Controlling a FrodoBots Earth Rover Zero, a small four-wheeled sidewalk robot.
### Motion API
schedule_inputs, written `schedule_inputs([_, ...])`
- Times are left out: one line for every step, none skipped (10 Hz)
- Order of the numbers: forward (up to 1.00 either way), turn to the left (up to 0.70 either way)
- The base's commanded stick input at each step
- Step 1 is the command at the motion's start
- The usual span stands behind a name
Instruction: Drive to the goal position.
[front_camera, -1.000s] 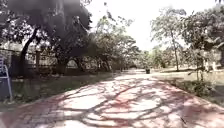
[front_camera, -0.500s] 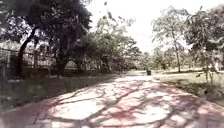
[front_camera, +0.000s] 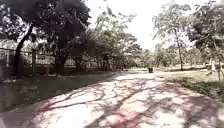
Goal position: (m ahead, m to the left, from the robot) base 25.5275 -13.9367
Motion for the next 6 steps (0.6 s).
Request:
schedule_inputs([0.7,0.0])
schedule_inputs([0.7,0.0])
schedule_inputs([0.7,0.0])
schedule_inputs([0.7,0.0])
schedule_inputs([0.7,0.0])
schedule_inputs([0.7,0.0])
